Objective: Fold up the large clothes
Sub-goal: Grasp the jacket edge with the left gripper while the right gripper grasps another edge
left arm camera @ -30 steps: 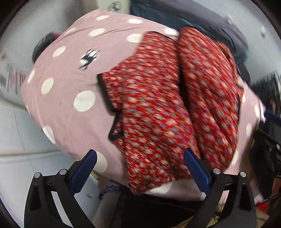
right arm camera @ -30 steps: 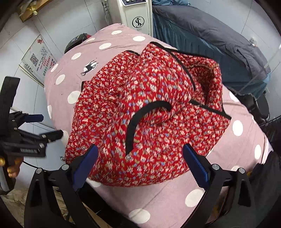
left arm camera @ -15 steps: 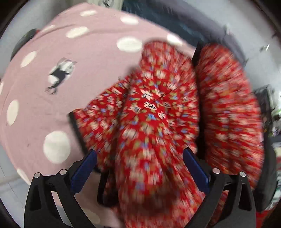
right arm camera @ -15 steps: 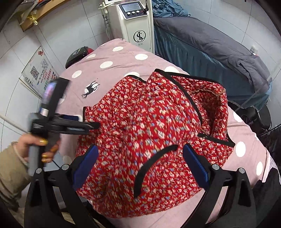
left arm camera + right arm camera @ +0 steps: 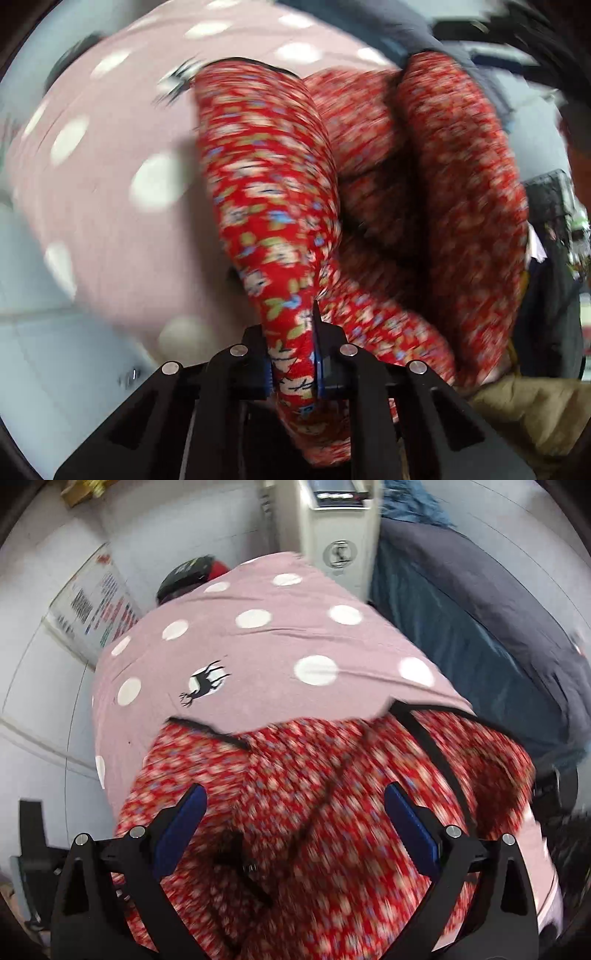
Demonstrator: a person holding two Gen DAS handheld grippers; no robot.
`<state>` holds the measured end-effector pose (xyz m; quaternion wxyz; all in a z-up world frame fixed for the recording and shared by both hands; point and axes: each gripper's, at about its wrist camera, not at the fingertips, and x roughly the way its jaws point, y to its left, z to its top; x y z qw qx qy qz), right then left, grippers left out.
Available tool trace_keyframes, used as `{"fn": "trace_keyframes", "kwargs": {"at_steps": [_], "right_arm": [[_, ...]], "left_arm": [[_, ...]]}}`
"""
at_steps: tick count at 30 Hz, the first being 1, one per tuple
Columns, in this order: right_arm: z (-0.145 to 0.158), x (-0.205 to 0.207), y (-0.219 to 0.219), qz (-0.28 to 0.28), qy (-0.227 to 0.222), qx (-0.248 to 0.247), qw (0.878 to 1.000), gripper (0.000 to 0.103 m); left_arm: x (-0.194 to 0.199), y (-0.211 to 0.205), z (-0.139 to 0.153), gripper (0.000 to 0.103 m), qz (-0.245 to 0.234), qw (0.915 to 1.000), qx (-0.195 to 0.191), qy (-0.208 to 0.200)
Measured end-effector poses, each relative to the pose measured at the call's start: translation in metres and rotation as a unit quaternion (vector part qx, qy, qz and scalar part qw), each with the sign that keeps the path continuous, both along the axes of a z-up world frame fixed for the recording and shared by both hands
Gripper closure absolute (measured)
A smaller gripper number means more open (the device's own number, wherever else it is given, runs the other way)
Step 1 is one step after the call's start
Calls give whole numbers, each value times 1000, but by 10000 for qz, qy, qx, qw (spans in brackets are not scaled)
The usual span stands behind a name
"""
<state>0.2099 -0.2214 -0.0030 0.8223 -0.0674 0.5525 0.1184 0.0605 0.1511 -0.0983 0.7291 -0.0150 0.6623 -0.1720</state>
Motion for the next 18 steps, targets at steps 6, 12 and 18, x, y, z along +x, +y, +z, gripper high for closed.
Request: {"fn": "trace_keyframes", "kwargs": {"at_steps": [6, 12, 18], "right_arm": [[-90, 61, 55, 948, 669, -954, 9887, 8], [-117, 18, 85, 1647, 1597, -343, 9727, 8], [-142, -49, 90, 2683, 1390, -1607, 9396, 6]], "left_arm": [[-5, 26, -3, 88, 569, 9980, -213, 157], [-6, 23, -1, 88, 573, 9980, -213, 179], [-2, 15, 2, 88, 361, 9991, -137, 153]]}}
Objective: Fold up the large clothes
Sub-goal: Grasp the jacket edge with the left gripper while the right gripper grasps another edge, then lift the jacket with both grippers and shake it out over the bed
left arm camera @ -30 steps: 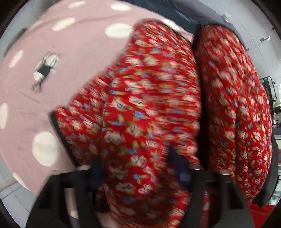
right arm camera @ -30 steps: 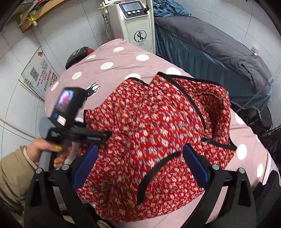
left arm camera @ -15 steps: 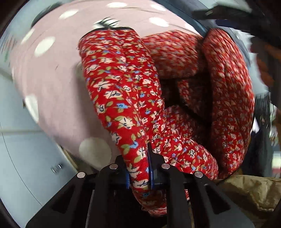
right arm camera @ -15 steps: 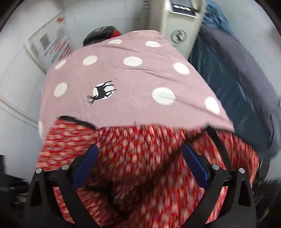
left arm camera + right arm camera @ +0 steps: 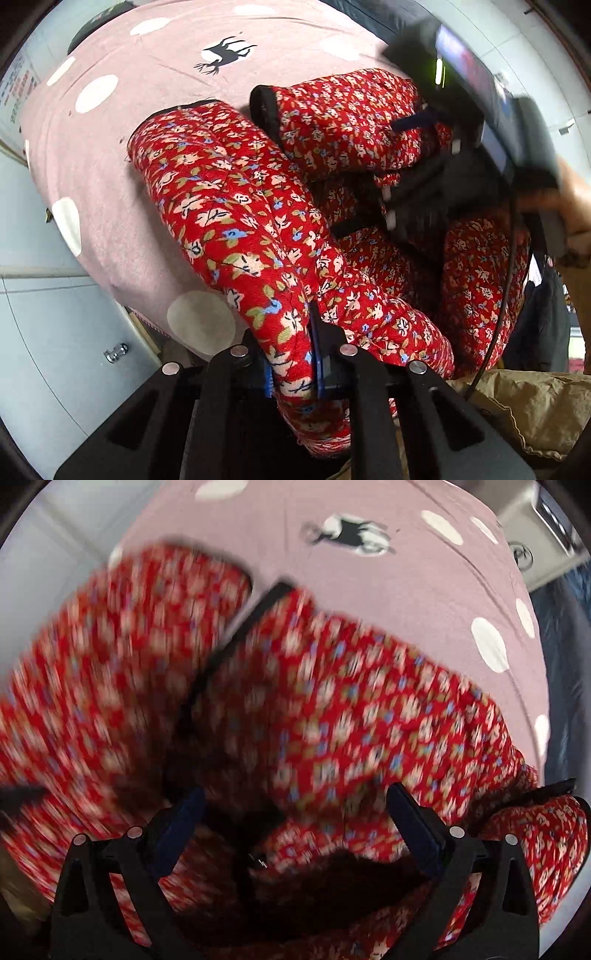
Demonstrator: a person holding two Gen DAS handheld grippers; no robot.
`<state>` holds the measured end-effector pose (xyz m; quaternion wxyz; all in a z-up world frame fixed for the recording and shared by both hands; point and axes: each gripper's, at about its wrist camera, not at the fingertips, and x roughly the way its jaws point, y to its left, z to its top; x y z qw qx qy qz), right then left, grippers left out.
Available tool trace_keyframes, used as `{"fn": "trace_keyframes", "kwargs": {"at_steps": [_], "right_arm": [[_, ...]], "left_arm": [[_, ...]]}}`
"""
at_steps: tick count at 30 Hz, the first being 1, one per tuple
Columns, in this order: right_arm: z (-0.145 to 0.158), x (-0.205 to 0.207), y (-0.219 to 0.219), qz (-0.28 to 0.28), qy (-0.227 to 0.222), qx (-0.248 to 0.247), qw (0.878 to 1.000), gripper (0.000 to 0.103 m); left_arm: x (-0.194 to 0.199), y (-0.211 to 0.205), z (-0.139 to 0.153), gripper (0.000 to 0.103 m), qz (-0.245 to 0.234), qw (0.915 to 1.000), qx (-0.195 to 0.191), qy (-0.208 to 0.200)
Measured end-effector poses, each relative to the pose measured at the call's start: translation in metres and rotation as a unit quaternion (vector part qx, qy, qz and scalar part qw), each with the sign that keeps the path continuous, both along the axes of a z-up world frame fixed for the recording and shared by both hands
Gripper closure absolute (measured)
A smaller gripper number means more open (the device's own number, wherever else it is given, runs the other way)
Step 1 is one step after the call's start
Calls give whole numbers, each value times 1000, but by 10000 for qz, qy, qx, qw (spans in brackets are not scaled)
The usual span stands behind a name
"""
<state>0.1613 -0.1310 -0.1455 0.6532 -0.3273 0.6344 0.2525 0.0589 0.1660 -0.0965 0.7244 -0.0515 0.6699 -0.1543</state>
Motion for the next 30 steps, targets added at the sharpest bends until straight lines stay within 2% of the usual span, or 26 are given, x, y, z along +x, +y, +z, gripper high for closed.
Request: {"fn": "trace_keyframes", "kwargs": {"at_steps": [3, 4, 5, 6, 8, 10, 12, 13, 15, 16, 20, 21, 24, 25, 26, 28, 29, 30], "right_arm": [[-13, -4, -15, -172, -165, -146, 9996, 6], [-14, -1, -22, -371, -229, 42, 9990, 13], [-15, -1, -28, -496, -310, 52, 9983, 40], [-15, 3, -33, -671, -409, -35, 9969, 49], [-1, 9, -42, -1107, -266, 379, 9928, 69], [27, 8, -53, -1343, -503, 718, 9870, 77], [59, 13, -62, -1481, -836, 948, 9809, 80], [86, 6, -74, -1599, -1181, 1134, 9735, 82], [119, -3, -92, -1773, -1622, 1304, 9619, 83], [140, -12, -106, -1951, -1894, 1409, 9520, 83], [207, -36, -161, -2766, -2525, 1858, 9084, 84], [224, -43, -176, -2945, -2656, 1983, 8963, 84], [260, -61, -213, -3274, -2893, 2341, 8685, 84], [280, -73, -224, -3381, -3062, 2529, 8532, 84], [290, -79, -222, -3404, -3182, 2617, 8453, 86], [327, -105, -215, -3398, -3785, 2614, 8203, 88], [342, -109, -214, -3418, -3827, 2649, 8164, 88], [348, -107, -223, -3498, -3745, 2717, 8146, 88]], "left_arm": [[0, -4, 4, 88, -59, 10000, 51, -55], [0, -5, 6, 88, -63, 9999, 69, -90], [0, -6, 9, 88, -57, 9999, 86, -121], [0, -6, 13, 88, -14, 9998, 110, -176], [0, -5, 25, 88, 137, 9992, 112, -361], [2, -1, 40, 88, 262, 9978, 175, -577], [6, 8, 62, 89, 487, 9945, 241, -894], [7, 13, 71, 89, 583, 9928, 252, -1013], [15, 31, 101, 89, 923, 9856, 236, -1394], [18, 37, 112, 89, 1035, 9825, 243, -1532], [33, 67, 170, 90, 1398, 9603, 482, -2367], [38, 76, 187, 90, 1479, 9515, 638, -2621], [54, 97, 220, 90, 1674, 9365, 771, -2985], [60, 102, 230, 90, 1721, 9316, 809, -3098], [65, 107, 240, 90, 1739, 9258, 876, -3240], [81, 112, 263, 90, 1723, 9085, 1222, -3606], [91, 114, 273, 90, 1722, 9016, 1403, -3711], [107, 116, 280, 90, 1758, 8983, 1550, -3716]]}}
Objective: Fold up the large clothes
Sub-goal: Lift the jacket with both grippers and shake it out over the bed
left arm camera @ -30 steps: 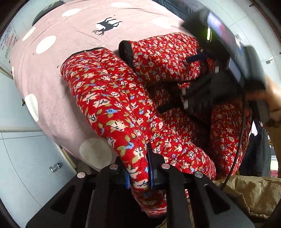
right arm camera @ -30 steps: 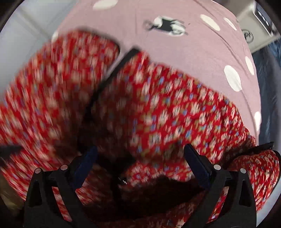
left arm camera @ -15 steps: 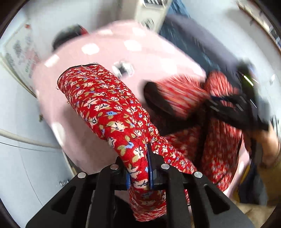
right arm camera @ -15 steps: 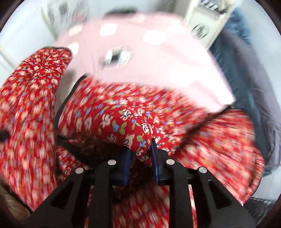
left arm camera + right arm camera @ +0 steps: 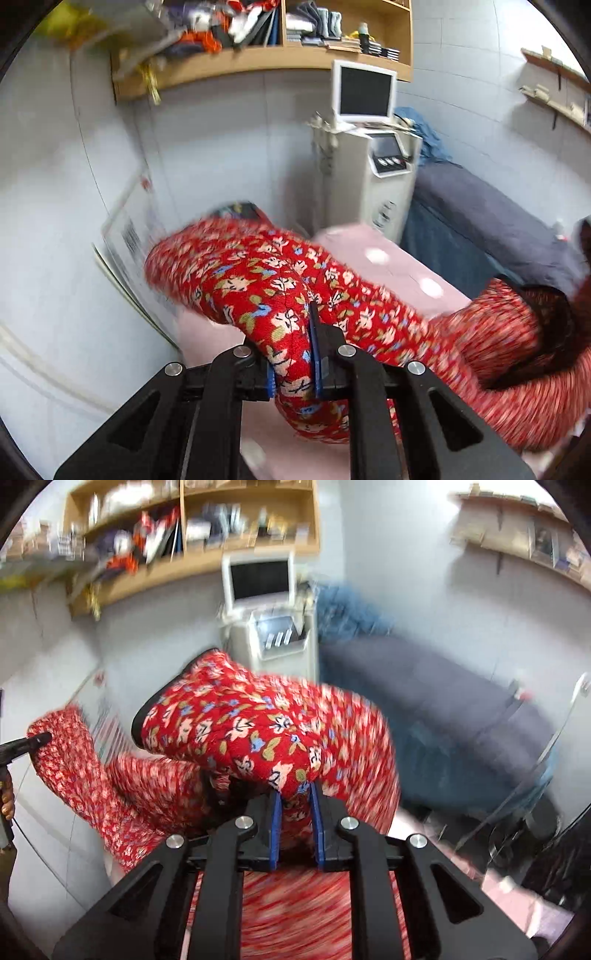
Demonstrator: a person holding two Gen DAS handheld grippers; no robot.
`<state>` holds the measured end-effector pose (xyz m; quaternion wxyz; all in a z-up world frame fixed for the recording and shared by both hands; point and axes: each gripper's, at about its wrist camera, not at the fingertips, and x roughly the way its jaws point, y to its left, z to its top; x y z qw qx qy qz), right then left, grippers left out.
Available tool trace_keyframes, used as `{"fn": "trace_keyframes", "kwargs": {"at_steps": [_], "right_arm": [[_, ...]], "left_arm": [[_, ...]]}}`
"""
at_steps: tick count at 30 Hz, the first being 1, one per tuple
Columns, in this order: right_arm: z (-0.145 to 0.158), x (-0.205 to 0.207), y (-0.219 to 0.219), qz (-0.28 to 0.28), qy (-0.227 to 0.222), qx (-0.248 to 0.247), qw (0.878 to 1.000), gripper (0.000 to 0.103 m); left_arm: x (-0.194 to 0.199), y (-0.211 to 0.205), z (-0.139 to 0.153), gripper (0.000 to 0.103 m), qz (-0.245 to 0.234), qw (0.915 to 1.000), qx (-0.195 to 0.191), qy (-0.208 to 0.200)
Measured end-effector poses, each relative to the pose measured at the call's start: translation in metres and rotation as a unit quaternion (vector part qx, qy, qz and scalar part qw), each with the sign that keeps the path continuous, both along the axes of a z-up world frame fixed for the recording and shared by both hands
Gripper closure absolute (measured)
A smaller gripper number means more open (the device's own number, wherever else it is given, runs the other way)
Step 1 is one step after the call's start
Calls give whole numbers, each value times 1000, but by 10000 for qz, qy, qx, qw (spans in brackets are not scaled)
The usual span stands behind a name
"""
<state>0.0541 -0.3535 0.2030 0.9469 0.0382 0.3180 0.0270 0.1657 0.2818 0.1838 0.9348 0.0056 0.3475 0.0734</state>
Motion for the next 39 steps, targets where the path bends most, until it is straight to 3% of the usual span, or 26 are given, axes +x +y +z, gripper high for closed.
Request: {"fn": "trace_keyframes", "kwargs": {"at_steps": [3, 5, 6, 8, 9, 11, 12, 13, 14, 15, 16, 17, 20, 22, 28, 31, 34, 37, 39], "right_arm": [[-4, -16, -21, -406, 43, 683, 9968, 87], [-37, -9, -39, -828, 439, 759, 9927, 87], [-59, -5, -47, -992, 671, 896, 9887, 86], [-93, -11, -66, -1429, 820, 794, 9831, 86], [-105, -13, -74, -1722, 936, 567, 9790, 86], [-146, -17, -101, -2527, 1600, 324, 9537, 86], [-165, -29, -120, -2815, 1941, 601, 9378, 86], [-175, -34, -125, -2894, 2025, 850, 9317, 84], [-183, -46, -132, -2927, 2068, 1128, 9267, 69], [-189, -56, -133, -2922, 2097, 1258, 9246, 54], [-191, -50, -131, -2884, 2066, 1261, 9264, 27], [-194, -56, -130, -2816, 1998, 1215, 9306, 23], [-208, -81, -127, -2399, 2080, 1042, 9425, 23], [-223, -81, -120, -2109, 2277, 1167, 9434, 23], [-279, -78, -82, -1407, 2878, 1248, 9391, 23], [-312, -82, -65, -1011, 3267, 1116, 9330, 22], [-349, -92, -49, -746, 3751, 915, 9194, 22], [-380, -99, -34, -591, 3968, 862, 9120, 22], [-381, -101, -29, -648, 3855, 987, 9151, 34]], "left_arm": [[58, 15, -7, 90, 620, 9980, -56, 128], [95, 28, -27, 88, 1065, 9927, -30, 572], [110, 34, -48, 81, 1225, 9874, -317, 950], [119, 31, -84, 73, 1030, 9798, -864, 1479], [118, 23, -96, 67, 906, 9785, -849, 1646], [107, 7, -110, 42, 656, 9816, -657, 1669], [96, -5, -116, 22, 438, 9847, -512, 1605], [85, -12, -122, 12, 276, 9868, -408, 1545], [77, -20, -126, 11, 116, 9884, -327, 1479], [61, -28, -130, 10, -98, 9890, -267, 1451], [69, -38, -140, 7, -195, 9881, -260, 1506], [66, -41, -145, 6, -284, 9868, -277, 1569], [39, -36, -167, 6, -381, 9809, -413, 1863], [22, -32, -185, 6, -332, 9756, -564, 2095], [-36, -21, -233, 6, -69, 9572, -1193, 2635], [-69, -24, -256, 6, -128, 9490, -1236, 2897], [-100, -30, -276, 6, -169, 9395, -1334, 3152], [-118, -41, -287, 6, -273, 9364, -1252, 3268], [-127, -48, -293, 6, -396, 9374, -1078, 3288]]}}
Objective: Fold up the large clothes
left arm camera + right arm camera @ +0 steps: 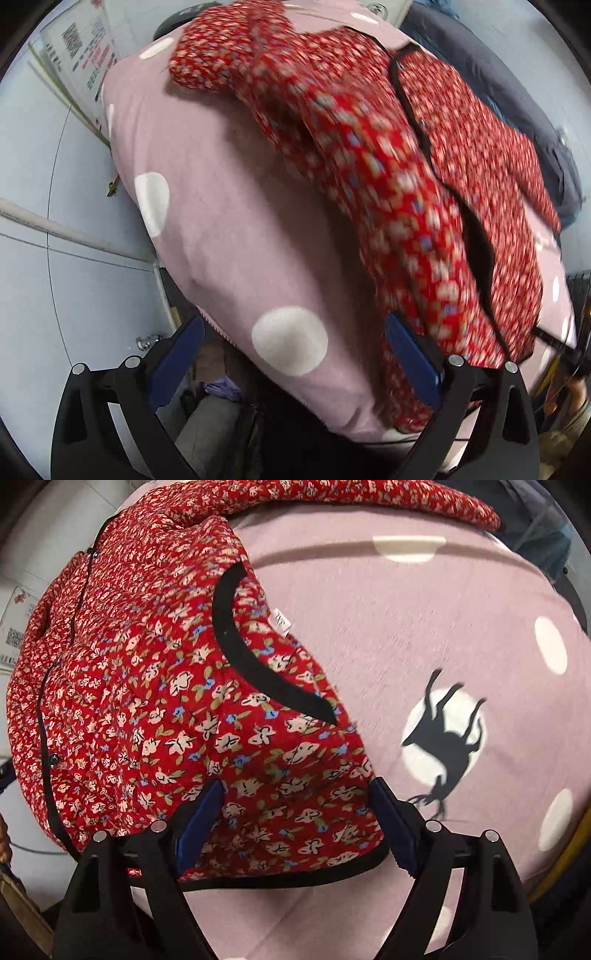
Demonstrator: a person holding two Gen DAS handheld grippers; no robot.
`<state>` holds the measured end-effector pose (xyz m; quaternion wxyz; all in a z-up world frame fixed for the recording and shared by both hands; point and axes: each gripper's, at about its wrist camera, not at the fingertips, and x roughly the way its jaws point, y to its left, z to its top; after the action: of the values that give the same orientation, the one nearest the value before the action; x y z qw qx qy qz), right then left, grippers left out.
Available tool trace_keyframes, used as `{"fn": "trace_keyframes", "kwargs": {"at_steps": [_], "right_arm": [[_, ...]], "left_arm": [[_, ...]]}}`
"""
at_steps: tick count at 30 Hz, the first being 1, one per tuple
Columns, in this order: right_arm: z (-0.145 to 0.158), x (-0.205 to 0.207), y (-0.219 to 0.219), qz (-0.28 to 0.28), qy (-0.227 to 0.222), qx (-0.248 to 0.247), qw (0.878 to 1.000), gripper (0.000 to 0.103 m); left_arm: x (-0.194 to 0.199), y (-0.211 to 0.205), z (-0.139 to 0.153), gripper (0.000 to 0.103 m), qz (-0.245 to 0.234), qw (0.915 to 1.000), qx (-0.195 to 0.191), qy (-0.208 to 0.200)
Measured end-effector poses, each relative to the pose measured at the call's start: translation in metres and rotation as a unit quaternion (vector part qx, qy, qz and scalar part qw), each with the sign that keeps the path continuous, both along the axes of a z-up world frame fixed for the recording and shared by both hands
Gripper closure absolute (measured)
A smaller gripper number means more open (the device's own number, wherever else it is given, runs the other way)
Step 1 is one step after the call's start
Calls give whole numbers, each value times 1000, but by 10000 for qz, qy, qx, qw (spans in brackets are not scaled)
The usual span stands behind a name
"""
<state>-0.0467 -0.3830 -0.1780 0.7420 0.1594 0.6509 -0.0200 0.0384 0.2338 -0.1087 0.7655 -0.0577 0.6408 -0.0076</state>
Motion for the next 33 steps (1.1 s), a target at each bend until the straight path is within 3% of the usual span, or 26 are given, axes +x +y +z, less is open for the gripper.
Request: {"fn": "trace_keyframes", "kwargs": {"at_steps": [1, 2, 4, 9, 12, 13, 14, 15, 17, 18, 19, 20, 23, 24, 27, 32, 33], "right_arm": [[4, 1, 5, 67, -47, 121, 9999, 55], [9, 3, 8, 83, -86, 62, 9999, 65], [25, 5, 3, 60, -303, 179, 9994, 77], [86, 1, -51, -793, -1227, 306, 9888, 83], [97, 7, -68, -1024, -1234, -32, 9871, 83], [96, 11, -74, -1214, -1008, -565, 9859, 86], [92, 13, -79, -1350, -741, -865, 9843, 85], [90, 12, -81, -1402, -600, -843, 9847, 85], [89, 4, -78, -1510, -588, -335, 9862, 78], [90, 1, -73, -1484, -607, -236, 9868, 70], [92, -1, -62, -1356, -585, -223, 9888, 48], [93, -3, -51, -1213, -589, -287, 9905, 38], [99, -8, -23, -886, -655, -379, 9932, 38], [99, -9, -14, -780, -658, -379, 9941, 38], [105, -19, 8, -561, -565, -371, 9961, 38], [100, -21, 36, -311, -550, -360, 9973, 38], [102, -21, 38, -281, -575, -406, 9971, 38]], "left_arm": [[-2, -3, -1, 6, -73, 10000, 67, -9], [-4, -4, -1, 6, -140, 9998, 126, -35], [-7, -6, -2, 6, -237, 9993, 238, -135], [-5, 2, -22, 6, -162, 9985, 489, -176], [6, 0, -30, 6, -88, 9990, 385, -195], [9, -3, -30, 6, -112, 9991, 294, -276], [16, -10, -29, 6, -189, 9988, 209, -394], [22, -19, -28, 6, -270, 9983, 174, -486], [36, -35, -30, 7, -455, 9969, 325, -558], [45, -46, -32, 6, -603, 9956, 406, -590], [51, -56, -36, 6, -708, 9943, 518, -612], [58, -64, -39, 6, -778, 9930, 624, -626], [84, -85, -37, 7, -700, 9939, 455, -727], [89, -91, -32, 10, -705, 9938, 303, -799], [111, -116, -16, 62, -957, 9921, -344, -740], [126, -138, 13, 81, -1165, 9892, -353, -817], [123, -128, 19, 92, -1104, 9896, -485, -786]]}}
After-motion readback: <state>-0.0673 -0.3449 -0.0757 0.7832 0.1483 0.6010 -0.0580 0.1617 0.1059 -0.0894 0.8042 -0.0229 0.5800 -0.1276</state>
